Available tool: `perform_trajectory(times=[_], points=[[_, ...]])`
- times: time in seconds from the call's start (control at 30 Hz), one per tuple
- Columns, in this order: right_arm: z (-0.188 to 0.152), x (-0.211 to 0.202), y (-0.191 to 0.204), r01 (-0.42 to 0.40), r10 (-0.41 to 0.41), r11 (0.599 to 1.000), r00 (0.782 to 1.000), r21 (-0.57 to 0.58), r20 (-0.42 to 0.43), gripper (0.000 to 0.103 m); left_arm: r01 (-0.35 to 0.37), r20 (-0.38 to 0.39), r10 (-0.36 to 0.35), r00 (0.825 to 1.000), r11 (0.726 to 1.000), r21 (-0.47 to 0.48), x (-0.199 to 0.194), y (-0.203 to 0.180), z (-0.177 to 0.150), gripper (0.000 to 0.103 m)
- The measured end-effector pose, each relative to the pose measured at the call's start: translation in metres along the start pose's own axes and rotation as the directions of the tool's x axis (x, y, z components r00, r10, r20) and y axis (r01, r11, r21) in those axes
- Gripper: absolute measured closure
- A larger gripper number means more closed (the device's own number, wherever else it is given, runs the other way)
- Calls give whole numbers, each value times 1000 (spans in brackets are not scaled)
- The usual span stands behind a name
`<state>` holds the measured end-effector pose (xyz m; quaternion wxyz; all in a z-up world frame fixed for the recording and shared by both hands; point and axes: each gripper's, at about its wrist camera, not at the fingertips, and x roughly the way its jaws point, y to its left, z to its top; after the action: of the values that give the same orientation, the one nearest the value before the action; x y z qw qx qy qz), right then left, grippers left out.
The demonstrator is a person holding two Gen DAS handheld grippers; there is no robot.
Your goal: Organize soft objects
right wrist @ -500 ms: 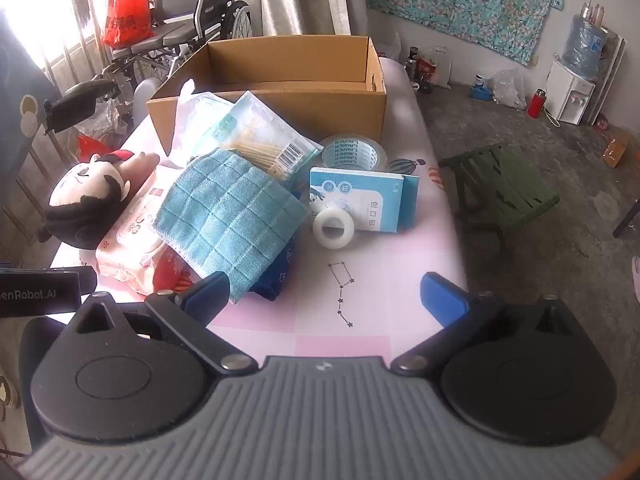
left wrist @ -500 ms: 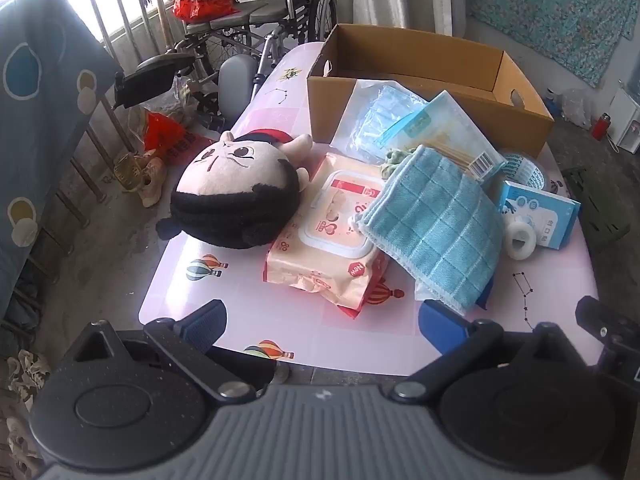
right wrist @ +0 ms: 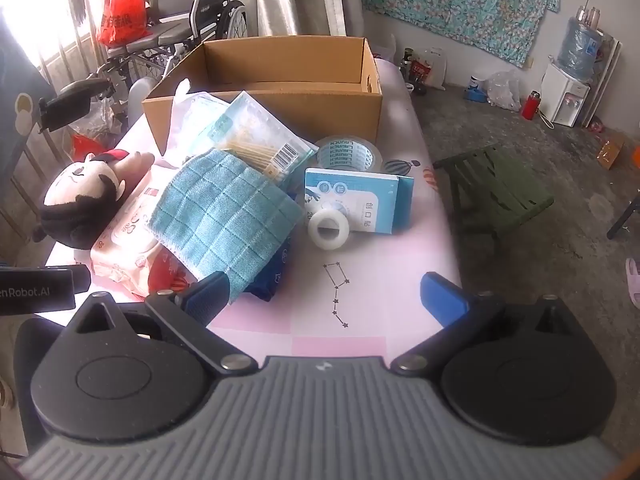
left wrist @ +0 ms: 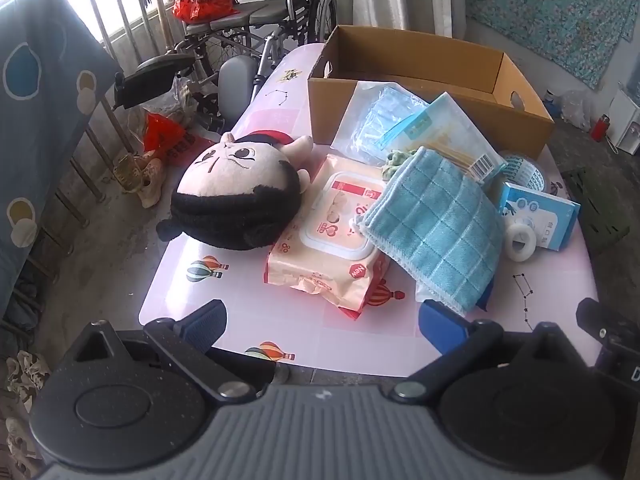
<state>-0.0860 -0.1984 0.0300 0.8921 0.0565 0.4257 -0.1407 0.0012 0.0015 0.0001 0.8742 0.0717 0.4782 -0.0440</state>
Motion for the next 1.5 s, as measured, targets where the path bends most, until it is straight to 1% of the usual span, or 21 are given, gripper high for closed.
perform_trajectory(times=[0.8,1.23,1.5], points=[[-1,3,5,-6,6,1000,1000,-5,-17,1,4,-6,-4,1000,1000,-20,2,4,0,0],[-1,2,7,-2,2,1000,1000,-14,-3,1,4,-16,-4,1000,1000,-19,3,5,0,0],[-1,2,7,-4,4,1000,1000,-12,-8,1,4,-18,-5,1000,1000,-21,3,6,1,0]])
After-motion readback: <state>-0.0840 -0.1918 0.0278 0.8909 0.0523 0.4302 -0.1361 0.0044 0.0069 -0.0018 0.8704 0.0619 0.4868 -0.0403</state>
